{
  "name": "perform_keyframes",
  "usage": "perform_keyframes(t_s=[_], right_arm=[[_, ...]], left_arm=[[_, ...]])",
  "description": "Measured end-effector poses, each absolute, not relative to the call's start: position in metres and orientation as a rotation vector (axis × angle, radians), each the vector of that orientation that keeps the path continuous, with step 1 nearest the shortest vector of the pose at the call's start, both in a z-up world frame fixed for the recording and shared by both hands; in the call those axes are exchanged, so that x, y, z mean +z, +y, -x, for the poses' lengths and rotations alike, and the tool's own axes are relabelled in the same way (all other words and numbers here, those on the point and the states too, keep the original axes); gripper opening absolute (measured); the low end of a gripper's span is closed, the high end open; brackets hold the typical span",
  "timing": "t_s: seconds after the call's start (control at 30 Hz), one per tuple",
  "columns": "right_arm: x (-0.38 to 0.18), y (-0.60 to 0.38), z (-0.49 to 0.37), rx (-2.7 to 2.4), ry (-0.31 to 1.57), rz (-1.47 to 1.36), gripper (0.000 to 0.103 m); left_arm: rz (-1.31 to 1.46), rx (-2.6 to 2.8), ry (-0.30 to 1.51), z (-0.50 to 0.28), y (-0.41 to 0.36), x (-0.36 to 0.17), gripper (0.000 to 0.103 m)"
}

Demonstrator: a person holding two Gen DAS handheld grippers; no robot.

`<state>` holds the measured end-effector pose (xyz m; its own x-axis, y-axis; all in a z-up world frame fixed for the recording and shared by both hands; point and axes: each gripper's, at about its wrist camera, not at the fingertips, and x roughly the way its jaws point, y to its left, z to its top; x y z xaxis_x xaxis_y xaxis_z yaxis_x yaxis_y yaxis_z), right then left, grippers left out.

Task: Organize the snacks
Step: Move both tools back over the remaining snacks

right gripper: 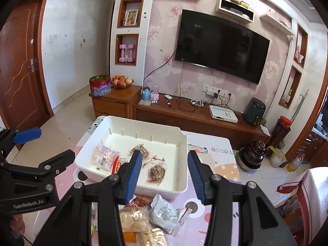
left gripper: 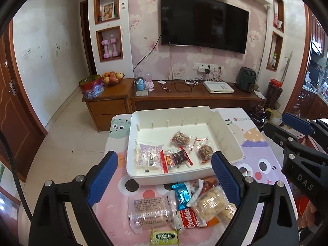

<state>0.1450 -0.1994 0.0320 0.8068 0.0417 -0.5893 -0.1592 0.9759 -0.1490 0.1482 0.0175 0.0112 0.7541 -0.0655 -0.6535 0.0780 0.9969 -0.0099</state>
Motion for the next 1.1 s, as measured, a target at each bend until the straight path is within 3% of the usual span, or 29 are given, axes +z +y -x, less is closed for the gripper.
perform_keyframes(t_s=[0.27,0.57,1.1], right_arm=[[0.043,-0.206,-0.103,0.124,0.58,0.215,0.055],[0.02,-0.235,-0.071,0.154,0.624,0.147,0.055],[-0.077,-0.261,-0.064,0.153,0.828,0.067,0.055]], left_arm=[[-0.009,-0.103,0.669,-0.106,0.015,0.02,0.093],[-0.044,-0.119,0.64,-0.058,0.011,0.003,0.096],[0.002,-0.093,0.833,-0.047,0.02,-0.103,0.096]])
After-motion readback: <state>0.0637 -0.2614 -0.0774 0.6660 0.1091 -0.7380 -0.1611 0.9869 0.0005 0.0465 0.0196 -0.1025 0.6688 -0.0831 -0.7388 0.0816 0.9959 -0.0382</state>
